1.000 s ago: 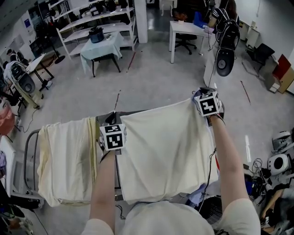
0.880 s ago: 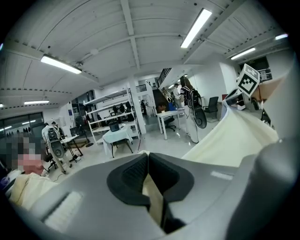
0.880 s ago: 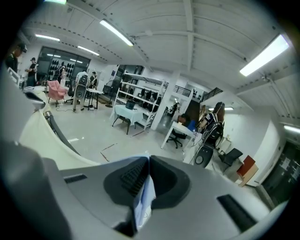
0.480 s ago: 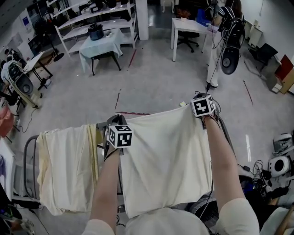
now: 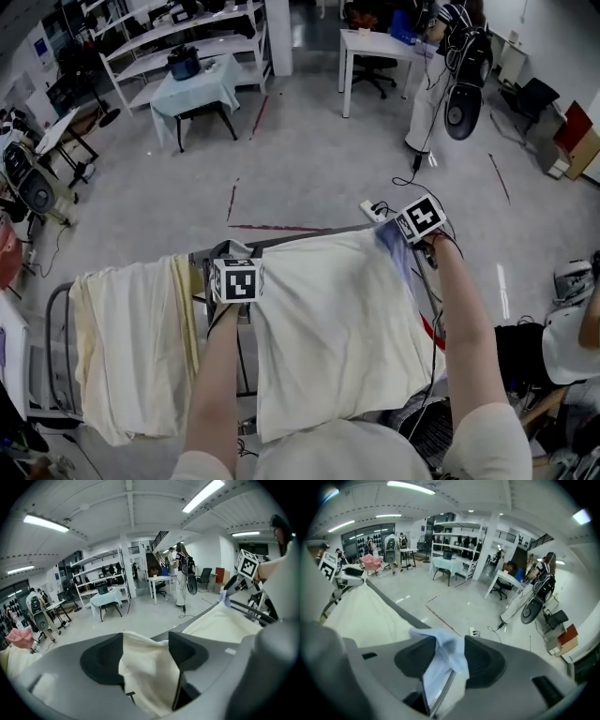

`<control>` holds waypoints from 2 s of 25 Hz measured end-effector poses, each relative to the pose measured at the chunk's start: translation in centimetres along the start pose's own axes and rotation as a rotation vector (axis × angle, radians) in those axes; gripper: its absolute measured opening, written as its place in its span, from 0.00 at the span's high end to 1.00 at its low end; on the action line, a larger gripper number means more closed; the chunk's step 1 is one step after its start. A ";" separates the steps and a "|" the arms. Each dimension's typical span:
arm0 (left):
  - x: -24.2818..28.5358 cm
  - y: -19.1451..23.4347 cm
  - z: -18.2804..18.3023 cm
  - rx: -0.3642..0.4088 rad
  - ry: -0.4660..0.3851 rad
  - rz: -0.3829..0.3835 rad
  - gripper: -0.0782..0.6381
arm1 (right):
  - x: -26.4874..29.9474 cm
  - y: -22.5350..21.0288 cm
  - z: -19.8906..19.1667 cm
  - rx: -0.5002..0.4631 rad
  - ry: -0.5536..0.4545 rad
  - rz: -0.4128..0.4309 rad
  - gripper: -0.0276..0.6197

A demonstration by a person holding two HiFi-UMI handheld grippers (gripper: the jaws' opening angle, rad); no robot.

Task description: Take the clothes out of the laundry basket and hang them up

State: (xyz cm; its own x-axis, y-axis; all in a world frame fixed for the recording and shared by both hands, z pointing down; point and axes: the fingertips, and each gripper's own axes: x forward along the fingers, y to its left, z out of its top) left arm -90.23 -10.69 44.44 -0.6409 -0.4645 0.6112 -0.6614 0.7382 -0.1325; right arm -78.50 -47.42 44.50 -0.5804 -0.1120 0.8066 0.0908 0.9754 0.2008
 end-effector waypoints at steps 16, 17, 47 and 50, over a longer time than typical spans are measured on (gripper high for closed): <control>-3.8 -0.7 -0.9 -0.046 -0.039 0.006 0.43 | -1.5 -0.8 -8.2 0.091 0.034 0.056 0.63; -4.3 -1.0 -0.9 -0.056 -0.048 0.001 0.43 | -1.7 -1.0 -8.3 0.105 0.015 0.039 0.63; -31.0 -15.1 -6.5 -0.331 -0.391 -0.242 0.88 | -30.5 14.4 -14.8 0.143 -0.703 -0.133 0.95; -32.6 -15.6 -8.8 -0.334 -0.397 -0.260 0.88 | -30.9 17.5 -17.2 0.199 -0.717 -0.127 0.95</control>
State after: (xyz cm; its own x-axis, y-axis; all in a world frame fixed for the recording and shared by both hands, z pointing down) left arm -55.61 -2.73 33.44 -0.6137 -0.7514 0.2423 -0.6992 0.6598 0.2754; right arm -45.05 -30.20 32.60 -0.9672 -0.1414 0.2110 -0.1204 0.9867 0.1090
